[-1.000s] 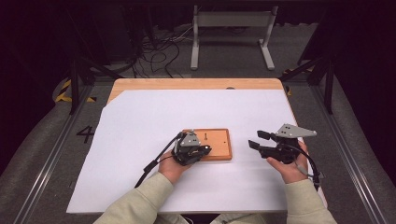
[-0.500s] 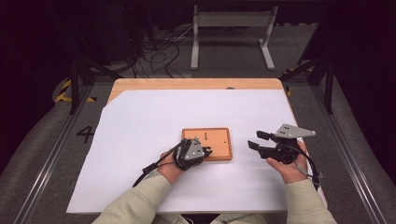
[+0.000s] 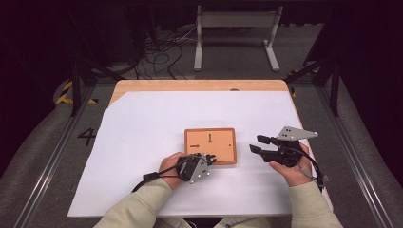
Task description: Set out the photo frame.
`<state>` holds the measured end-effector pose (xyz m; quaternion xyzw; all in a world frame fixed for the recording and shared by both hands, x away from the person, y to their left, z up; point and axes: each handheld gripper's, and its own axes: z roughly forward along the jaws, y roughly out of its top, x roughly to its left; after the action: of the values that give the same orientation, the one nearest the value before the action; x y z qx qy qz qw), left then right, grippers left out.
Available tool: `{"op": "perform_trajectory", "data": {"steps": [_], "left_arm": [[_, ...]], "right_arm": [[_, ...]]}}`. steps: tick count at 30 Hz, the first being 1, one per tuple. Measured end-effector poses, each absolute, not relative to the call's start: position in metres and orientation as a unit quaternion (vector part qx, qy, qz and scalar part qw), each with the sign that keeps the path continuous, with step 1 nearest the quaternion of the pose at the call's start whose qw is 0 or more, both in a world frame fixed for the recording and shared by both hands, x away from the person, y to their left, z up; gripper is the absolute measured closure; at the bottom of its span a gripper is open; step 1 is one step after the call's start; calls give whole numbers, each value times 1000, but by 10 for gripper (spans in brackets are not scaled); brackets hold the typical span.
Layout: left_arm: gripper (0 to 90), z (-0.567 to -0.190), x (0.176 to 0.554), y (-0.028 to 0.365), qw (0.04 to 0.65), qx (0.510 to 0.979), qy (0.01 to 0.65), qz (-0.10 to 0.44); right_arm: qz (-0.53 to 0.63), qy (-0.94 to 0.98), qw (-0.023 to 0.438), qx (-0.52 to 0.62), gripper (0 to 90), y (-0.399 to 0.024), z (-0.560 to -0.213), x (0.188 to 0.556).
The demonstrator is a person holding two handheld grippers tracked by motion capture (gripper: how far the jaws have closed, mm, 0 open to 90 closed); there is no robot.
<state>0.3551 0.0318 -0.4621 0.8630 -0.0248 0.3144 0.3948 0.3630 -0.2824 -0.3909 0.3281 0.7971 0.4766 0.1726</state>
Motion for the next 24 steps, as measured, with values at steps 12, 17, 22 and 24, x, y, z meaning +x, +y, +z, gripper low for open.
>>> {"op": "perform_trajectory", "data": {"steps": [12, 17, 22, 24], "left_arm": [[838, -466, 347, 30, 382, 854, -45, 351], [838, -467, 345, 30, 384, 853, -42, 350], [837, -466, 346, 30, 386, 853, -38, 349], [838, -467, 346, 30, 385, 853, -40, 352]], "right_arm": [[457, 812, 131, 338, 447, -267, -389, 376], [443, 815, 113, 355, 375, -256, -390, 391], [428, 821, 78, 368, 326, -243, -398, 411], [421, 825, 71, 369, 322, -237, -400, 418]]}}
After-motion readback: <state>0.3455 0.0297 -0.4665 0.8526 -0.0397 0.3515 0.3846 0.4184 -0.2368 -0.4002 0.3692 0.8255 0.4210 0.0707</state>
